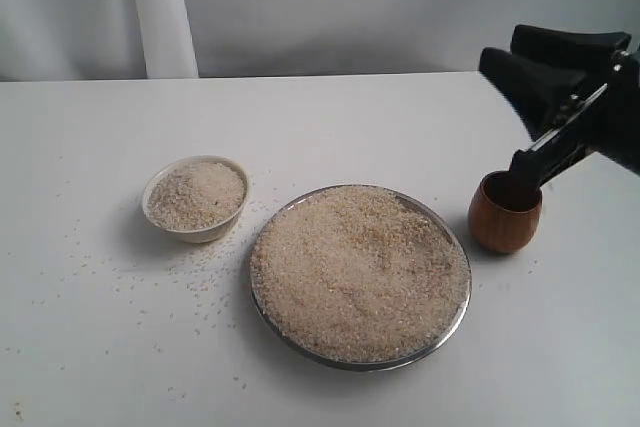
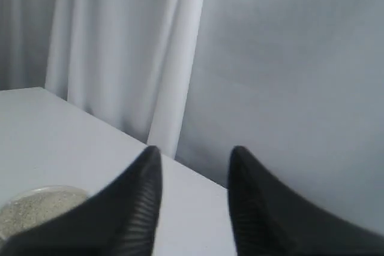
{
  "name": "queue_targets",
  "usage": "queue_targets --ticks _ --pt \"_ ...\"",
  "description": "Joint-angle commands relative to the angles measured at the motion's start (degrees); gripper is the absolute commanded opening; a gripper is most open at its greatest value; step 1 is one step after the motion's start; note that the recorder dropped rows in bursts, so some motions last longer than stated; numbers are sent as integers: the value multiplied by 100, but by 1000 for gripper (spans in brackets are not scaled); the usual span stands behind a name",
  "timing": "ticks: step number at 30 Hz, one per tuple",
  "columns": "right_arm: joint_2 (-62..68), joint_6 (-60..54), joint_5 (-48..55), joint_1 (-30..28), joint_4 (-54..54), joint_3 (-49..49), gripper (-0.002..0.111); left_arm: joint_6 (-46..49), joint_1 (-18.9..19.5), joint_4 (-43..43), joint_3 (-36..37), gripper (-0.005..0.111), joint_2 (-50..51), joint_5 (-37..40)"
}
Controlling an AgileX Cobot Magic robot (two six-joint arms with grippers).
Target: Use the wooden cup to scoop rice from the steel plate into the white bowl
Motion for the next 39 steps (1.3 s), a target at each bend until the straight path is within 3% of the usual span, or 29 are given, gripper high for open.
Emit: queue_targets --ticks 1,3,15,39 --pt "-839 538 908 -17 -87 39 10 -22 -27 -9 -18 0 -14 -36" --pt "-1221 873 1081 -17 -129 39 0 -22 -27 -9 -18 0 -14 -36" --pt "-2888 1059 928 -17 -129 39 0 -22 -27 -9 -18 0 -14 -36" --pt "-3058 1059 952 89 -123 39 0 -22 -27 -9 -18 0 -14 -36"
